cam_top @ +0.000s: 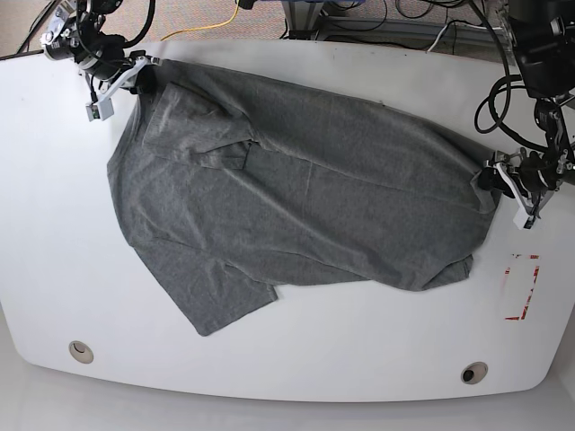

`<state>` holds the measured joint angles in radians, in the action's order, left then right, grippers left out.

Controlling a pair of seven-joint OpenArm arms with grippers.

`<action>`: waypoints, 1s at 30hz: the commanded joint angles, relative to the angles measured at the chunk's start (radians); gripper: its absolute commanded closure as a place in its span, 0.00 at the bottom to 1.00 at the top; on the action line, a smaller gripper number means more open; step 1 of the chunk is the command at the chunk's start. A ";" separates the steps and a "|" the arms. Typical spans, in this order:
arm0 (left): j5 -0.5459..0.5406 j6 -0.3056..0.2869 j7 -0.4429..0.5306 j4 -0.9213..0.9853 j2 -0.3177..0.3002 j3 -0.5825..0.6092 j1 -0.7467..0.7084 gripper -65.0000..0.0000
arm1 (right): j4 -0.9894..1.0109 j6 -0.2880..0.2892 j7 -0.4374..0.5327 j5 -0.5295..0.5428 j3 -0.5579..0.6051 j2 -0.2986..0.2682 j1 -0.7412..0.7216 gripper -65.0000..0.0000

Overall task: Layout the t-shirt on the table in an organized manner, then fold the t-shirt properly
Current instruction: 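Drag the shirt edge with both grippers, stretching it taut between them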

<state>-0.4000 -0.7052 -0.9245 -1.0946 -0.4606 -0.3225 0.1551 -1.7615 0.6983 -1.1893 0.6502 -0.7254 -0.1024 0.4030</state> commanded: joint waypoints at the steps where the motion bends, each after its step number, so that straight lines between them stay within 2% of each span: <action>1: 0.056 0.007 -0.038 -0.002 -0.014 -0.002 -0.005 0.48 | -0.021 0.000 0.012 0.009 -0.004 -0.012 0.001 0.87; 3: 0.057 0.007 -0.038 -0.006 -0.016 -0.002 -0.019 0.54 | -0.021 0.000 0.012 0.009 -0.004 -0.012 0.001 0.87; 6: 0.059 0.007 -0.038 -0.006 -0.017 -0.002 -0.027 0.78 | -0.021 0.000 0.012 0.009 -0.001 -0.012 0.001 0.88; 9: 0.060 0.007 -0.043 -0.008 -0.017 -0.002 -0.030 0.98 | -0.021 0.000 0.012 0.007 -0.001 -0.013 0.001 0.96; 11: 0.060 0.007 -0.046 -0.009 -0.017 -0.004 -0.030 0.99 | -0.021 0.000 0.012 0.004 0.000 -0.015 0.001 1.00; 16: 0.060 0.007 -0.049 -0.078 -0.017 -0.020 -0.091 0.99 | -0.022 0.000 0.010 0.009 0.000 -0.049 0.001 1.00; 20: 0.060 0.007 -0.100 -0.180 -0.017 -0.065 -0.162 0.99 | -0.022 0.000 0.009 0.001 0.000 -0.059 0.006 1.00; 23: 0.060 0.007 -0.141 -0.244 -0.014 -0.086 -0.202 0.99 | -0.022 0.000 0.002 0.004 0.002 -0.099 0.009 1.00; 30: 0.060 0.007 -0.210 -0.376 -0.013 -0.140 -0.320 0.99 | -0.034 0.000 -0.070 0.003 0.000 -0.153 0.009 1.00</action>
<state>-0.3710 -0.7044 -1.1034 -1.4342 -0.4519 -0.4461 -0.1390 -1.7649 0.7002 -1.2564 0.6582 -0.7132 -0.2161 0.4107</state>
